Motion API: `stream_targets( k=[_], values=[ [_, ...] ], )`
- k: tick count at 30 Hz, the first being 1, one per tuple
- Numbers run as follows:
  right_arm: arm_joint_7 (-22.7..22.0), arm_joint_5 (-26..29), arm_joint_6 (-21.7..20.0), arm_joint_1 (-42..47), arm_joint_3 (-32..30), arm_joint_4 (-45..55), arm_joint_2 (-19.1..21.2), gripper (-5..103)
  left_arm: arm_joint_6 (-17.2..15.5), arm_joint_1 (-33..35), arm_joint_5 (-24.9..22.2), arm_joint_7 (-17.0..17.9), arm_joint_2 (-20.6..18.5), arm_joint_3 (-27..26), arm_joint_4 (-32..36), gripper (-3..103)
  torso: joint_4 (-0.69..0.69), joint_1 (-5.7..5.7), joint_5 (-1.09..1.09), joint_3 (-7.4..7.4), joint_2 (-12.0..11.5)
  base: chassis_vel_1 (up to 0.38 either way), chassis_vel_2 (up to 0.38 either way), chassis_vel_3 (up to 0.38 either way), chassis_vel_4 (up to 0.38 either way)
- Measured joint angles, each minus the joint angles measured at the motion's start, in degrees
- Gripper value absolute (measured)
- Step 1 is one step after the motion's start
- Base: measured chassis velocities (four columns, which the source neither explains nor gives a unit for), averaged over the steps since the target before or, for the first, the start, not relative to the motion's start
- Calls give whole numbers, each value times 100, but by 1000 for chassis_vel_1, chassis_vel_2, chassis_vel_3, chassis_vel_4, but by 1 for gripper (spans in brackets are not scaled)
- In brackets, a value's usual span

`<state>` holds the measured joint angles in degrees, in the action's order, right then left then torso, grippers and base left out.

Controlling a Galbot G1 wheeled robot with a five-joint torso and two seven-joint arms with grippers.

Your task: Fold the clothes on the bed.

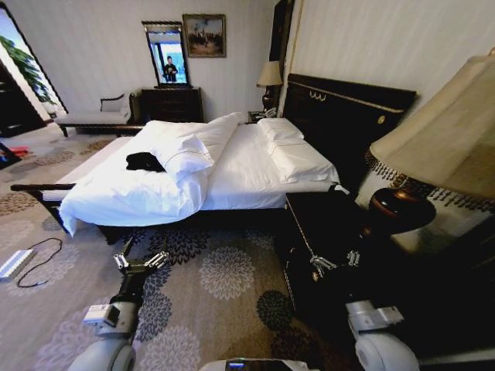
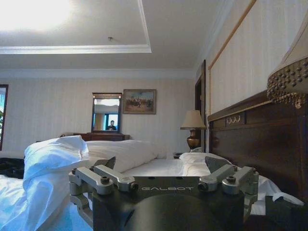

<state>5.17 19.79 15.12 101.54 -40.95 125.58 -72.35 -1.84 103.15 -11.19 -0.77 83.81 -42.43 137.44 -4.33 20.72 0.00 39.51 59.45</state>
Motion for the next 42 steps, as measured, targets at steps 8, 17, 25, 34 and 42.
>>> stream_targets(
  k=[8,17,25,34,42],
  values=[
    [19,25,15,-94,38,-92,25,100,13,-4,59,-1,27,32,-36,100,0,0,0,0,0,-107,92,94,-86],
    [20,73,26,-156,51,-145,52,100,13,-11,97,-3,57,79,-52,100,1,1,0,1,-1,-113,120,109,-112],
    [16,85,39,-171,60,-177,59,100,24,9,130,-5,69,123,-69,100,0,1,0,0,0,-88,84,85,-90],
    [13,89,49,-168,63,-179,51,100,24,38,128,-10,37,114,-48,100,0,0,0,0,0,-74,83,73,-75],
    [12,94,56,-160,59,-172,54,100,24,63,114,-16,18,122,-17,100,1,1,0,0,0,-79,76,82,-70]
  ],
)
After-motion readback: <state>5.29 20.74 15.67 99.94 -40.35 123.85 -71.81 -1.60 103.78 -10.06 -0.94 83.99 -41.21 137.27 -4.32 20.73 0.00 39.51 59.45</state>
